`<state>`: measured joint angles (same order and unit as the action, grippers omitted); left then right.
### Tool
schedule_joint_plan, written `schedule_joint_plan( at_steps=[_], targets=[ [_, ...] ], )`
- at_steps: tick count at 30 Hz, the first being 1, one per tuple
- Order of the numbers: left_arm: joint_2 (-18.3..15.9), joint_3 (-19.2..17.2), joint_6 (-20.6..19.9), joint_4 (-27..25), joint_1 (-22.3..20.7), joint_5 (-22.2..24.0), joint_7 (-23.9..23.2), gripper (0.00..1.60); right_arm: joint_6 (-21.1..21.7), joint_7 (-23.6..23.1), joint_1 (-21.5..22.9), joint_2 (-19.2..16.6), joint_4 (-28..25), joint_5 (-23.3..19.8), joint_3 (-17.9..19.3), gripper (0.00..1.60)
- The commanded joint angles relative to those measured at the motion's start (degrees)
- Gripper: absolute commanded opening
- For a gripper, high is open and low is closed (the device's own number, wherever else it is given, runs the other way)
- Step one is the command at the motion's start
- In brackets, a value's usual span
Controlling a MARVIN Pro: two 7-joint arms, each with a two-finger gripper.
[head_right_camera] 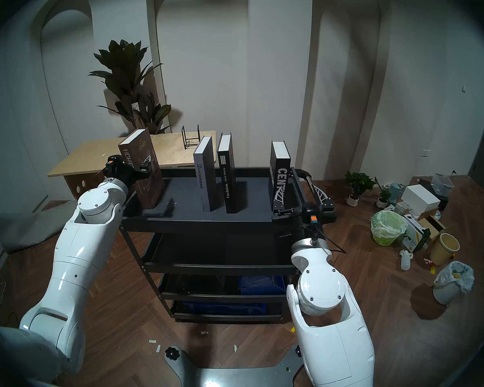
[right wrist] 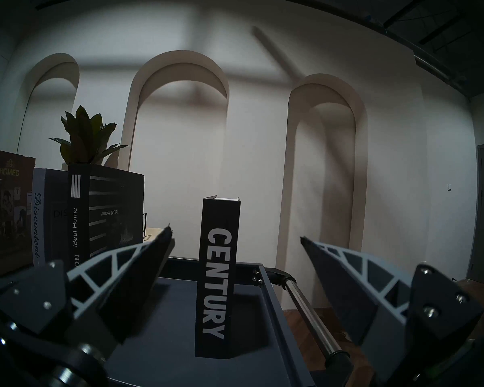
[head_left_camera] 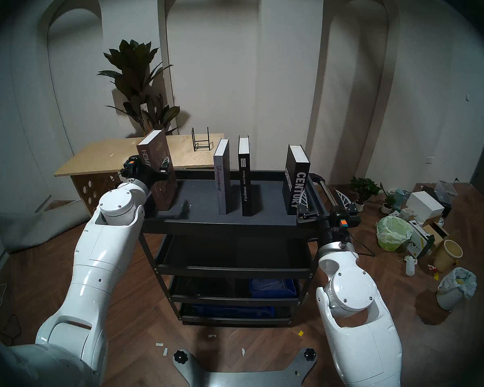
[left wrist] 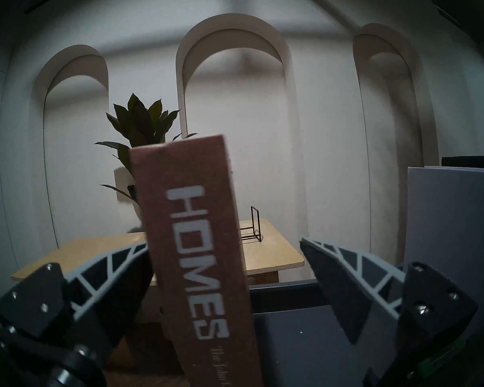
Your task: Sort the books onto the shelf by size, largest to the left
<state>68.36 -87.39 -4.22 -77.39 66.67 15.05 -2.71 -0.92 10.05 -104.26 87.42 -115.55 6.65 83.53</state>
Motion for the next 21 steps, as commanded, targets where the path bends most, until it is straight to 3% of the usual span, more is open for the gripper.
schedule_joint_plan(
  at_steps=[1,13,21],
  targets=[
    [0.14,0.22,0.89,-1.05,-0.80,-0.52,0.33,1.60,-0.48,-0.06,0.93,0.17,-0.64,-0.37,0.12,1.60],
    [0.18,0.34,0.72,-1.09,-0.82,-1.04,0.99,1.60,-0.36,-0.23,1.42,0.00,-0.13,-0.87,0.23,1.60],
    [-0.70,-0.91,2.13,-7.93,3.63,-0.63,0.86,1.60,-0.06,-0.33,2.27,0.06,0.64,-1.09,0.08,1.60]
  ],
)
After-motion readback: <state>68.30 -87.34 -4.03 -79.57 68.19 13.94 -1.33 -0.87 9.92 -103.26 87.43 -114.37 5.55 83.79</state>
